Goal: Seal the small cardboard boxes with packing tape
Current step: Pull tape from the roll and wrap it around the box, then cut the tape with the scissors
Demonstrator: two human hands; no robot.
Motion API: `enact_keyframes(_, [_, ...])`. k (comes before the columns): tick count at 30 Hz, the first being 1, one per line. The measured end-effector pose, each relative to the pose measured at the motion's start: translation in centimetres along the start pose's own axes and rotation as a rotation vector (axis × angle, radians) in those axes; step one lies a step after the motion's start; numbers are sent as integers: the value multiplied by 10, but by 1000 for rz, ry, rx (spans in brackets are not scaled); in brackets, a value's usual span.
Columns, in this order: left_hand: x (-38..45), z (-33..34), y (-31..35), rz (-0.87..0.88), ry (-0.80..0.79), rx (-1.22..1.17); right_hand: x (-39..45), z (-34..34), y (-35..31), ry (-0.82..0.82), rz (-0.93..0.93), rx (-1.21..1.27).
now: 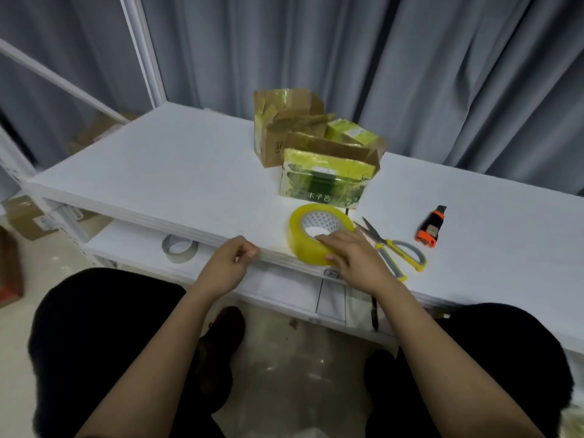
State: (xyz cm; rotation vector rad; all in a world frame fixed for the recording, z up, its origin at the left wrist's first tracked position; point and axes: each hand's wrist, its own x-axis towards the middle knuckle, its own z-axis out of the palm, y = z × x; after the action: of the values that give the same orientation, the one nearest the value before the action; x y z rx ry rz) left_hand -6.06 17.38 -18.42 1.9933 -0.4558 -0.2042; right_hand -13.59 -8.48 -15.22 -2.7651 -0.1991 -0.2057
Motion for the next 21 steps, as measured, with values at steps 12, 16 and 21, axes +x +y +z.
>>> enact_keyframes(12, [-28, -14, -16, -139, 74, -69, -22, -6, 10, 15, 140, 157])
enact_keyframes(16, [-32, -8, -16, -168, 106, -91, -36, -10, 25, 379, 403, 206])
enact_keyframes(21, [-37, -3, -6, -150, 109, -121, -47, -11, 56, 332, 686, 61])
